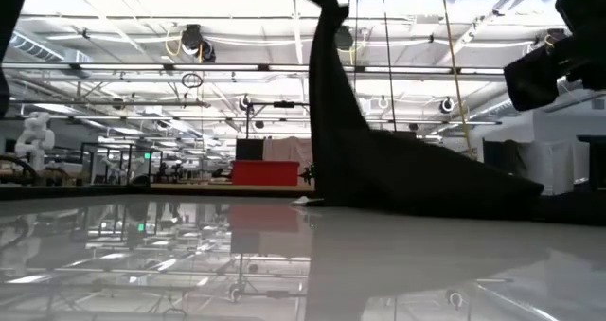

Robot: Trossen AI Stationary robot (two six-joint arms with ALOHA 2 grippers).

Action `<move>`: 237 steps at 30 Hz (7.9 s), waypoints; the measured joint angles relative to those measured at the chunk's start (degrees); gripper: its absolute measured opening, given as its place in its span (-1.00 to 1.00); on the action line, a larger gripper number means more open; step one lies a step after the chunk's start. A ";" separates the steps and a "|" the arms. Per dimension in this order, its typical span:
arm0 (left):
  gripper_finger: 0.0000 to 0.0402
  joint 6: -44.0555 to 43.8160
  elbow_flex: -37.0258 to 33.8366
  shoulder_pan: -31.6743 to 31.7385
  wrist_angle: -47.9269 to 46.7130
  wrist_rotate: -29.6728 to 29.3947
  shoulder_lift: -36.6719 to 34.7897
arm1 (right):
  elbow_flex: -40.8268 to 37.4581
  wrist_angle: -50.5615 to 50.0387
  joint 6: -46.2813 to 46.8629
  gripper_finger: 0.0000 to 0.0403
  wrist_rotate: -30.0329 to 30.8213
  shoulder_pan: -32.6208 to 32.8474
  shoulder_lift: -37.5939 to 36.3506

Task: Roll towel
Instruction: Roll the towel

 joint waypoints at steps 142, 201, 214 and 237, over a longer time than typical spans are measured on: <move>0.02 -33.38 -30.96 -23.33 -13.75 20.27 -5.50 | 30.36 0.20 5.41 -0.13 -7.02 16.03 54.73; -0.06 -24.54 -31.44 -23.81 29.25 18.74 14.58 | 30.49 -11.78 -6.14 -0.35 -1.58 -25.03 66.01; -0.06 -22.39 -30.81 -29.60 27.86 8.72 16.16 | 30.42 -9.72 -6.69 -0.35 -4.81 -29.74 66.30; -0.06 -23.56 -28.97 -35.54 26.49 4.20 15.97 | 30.40 -11.78 -1.70 -0.35 -4.52 -34.09 66.26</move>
